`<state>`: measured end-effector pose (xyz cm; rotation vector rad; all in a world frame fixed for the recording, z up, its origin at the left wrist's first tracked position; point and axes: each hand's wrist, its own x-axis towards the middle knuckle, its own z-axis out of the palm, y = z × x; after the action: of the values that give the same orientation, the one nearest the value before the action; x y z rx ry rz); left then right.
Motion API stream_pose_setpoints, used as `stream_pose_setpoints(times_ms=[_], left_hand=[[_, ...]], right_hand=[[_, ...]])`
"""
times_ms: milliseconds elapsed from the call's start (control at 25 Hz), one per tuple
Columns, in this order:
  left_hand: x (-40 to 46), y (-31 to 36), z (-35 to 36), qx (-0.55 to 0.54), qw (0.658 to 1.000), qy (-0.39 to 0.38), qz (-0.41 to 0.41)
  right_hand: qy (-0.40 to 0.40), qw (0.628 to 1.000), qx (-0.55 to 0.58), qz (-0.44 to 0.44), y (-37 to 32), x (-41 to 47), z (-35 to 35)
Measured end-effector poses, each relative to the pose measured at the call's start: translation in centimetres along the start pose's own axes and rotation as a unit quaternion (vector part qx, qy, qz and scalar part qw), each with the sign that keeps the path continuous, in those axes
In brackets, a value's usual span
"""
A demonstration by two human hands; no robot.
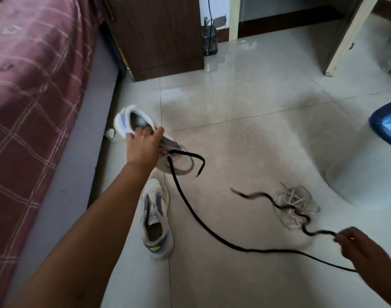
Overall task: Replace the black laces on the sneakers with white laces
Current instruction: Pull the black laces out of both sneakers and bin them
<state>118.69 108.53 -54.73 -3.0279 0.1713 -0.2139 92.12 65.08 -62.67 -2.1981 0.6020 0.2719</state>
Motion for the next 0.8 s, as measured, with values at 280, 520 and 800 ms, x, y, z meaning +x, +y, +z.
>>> stream_pose_setpoints(times_ms=[280, 520, 800], left_hand=[[-2.3, 2.8, -1.5, -0.116, 0.992, 0.041, 0.029], [-5.8, 7.8, -1.8, -0.282, 0.953, 0.077, -0.075], [-6.9, 9.4, -1.4, -0.33, 0.932, 0.076, -0.128]], right_hand=[[0.02, 0.98, -0.171, -0.104, -5.4, 2.5, 4.7], [0.014, 0.97, -0.082, -0.228, -19.0, 2.8, 13.4], [-0.074, 0.971, 0.175, -0.143, -20.0, 3.1, 14.1]])
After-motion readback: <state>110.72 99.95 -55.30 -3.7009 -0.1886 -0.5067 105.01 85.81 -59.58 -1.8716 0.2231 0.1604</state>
